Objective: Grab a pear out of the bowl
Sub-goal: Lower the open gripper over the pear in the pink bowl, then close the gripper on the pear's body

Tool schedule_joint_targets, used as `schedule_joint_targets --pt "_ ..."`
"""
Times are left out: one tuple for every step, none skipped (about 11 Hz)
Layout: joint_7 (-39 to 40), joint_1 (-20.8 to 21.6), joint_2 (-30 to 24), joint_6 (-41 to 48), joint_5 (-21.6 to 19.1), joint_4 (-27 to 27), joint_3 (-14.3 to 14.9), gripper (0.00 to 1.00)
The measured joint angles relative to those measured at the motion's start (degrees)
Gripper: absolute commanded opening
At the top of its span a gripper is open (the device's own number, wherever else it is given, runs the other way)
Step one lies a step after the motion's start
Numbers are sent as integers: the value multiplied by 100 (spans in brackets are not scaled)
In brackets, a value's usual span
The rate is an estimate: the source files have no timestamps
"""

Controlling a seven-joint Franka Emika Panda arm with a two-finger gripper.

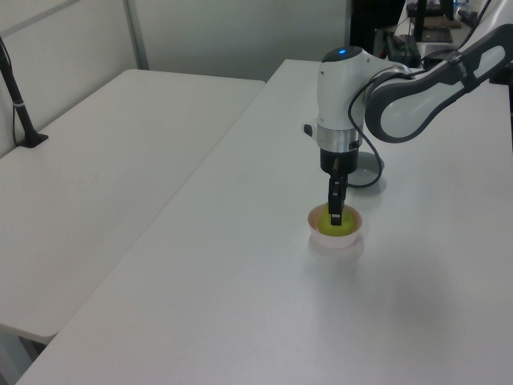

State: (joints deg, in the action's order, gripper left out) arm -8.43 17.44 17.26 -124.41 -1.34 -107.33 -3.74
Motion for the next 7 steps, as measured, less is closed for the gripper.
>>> schedule_joint_targets --pt "0 -1 -3 0 0 6 0 0" --pt "0 -4 -21 0 0 24 2 0" --pt "0 -13 -69 1 0 41 6 0" --pt "0 -20 -146 5 0 53 15 0" --pt "0 -41 -249 29 2 56 19 0" --pt "0 -86 -355 143 6 79 20 0" --pt "0 -145 -454 358 16 157 23 0"
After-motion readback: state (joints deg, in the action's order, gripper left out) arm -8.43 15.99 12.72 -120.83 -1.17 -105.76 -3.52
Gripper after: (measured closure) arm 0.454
